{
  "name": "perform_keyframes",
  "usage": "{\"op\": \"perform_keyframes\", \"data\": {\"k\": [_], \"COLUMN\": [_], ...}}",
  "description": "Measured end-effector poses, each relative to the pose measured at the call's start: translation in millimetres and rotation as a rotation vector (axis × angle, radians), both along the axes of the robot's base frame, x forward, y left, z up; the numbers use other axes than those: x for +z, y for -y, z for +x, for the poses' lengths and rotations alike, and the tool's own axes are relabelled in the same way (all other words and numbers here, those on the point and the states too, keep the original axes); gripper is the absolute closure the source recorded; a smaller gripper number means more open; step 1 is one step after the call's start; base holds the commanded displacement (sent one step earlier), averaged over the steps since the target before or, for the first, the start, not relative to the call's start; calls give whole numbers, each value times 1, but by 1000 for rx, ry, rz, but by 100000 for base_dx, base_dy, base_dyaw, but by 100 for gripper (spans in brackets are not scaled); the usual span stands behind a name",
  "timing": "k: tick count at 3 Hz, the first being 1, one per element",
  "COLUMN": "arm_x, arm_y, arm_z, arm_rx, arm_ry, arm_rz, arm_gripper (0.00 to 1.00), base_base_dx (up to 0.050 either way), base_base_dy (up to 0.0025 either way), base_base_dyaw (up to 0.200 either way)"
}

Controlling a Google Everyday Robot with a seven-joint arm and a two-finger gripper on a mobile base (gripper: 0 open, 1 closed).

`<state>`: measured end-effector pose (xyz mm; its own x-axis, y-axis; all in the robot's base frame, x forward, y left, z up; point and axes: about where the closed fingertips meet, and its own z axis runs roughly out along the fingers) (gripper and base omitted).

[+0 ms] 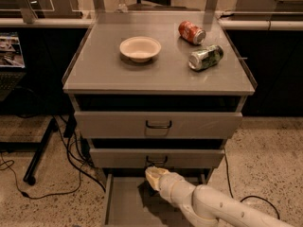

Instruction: Place rxbar blueberry into bottom drawer

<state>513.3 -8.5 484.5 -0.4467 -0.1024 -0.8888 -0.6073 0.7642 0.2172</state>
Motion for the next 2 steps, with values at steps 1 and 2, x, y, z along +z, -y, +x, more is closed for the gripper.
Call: {"op": "perform_keyframes", "data": {"k": [1,2], "arm_x": [-64,-114], "arm_y": [9,18], "arm_z": [5,9], "arm_rx": [-59,-96], "arm_ry": [-51,-106], "arm_rz": [-28,-57], "arm_gripper": [100,100], "base_base_dx": [0,0], "base_base_dy": [0,0], "base_base_dyaw": [0,0]}}
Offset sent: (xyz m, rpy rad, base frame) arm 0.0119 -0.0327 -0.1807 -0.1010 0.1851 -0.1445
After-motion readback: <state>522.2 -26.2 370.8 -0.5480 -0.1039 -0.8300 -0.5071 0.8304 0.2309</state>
